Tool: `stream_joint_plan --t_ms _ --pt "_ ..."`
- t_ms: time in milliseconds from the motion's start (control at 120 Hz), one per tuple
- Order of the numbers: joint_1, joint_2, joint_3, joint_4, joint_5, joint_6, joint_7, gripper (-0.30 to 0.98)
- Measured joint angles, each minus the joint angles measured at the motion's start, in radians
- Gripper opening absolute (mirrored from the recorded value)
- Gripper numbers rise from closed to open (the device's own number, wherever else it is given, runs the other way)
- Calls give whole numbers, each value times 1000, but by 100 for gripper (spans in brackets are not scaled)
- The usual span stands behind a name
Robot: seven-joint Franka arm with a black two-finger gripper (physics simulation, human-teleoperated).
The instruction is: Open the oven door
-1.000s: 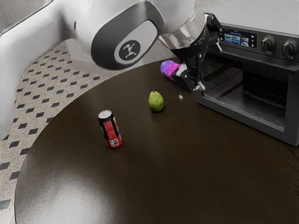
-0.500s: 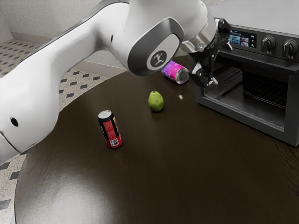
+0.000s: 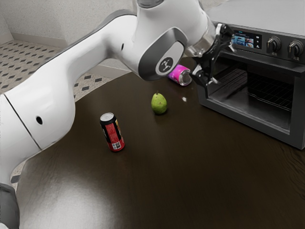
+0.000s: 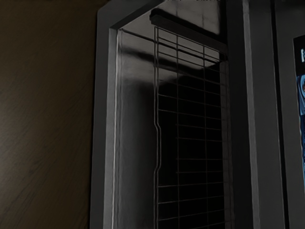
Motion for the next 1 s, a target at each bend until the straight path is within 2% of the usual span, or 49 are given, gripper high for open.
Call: stream_joint_plan --t_ms 283,633,1000 --pt "24 98 -2 77 -1 46 57 68" --pt "53 166 -2 115 -5 174 111 68" --pt "74 178 18 116 0 272 195 68"
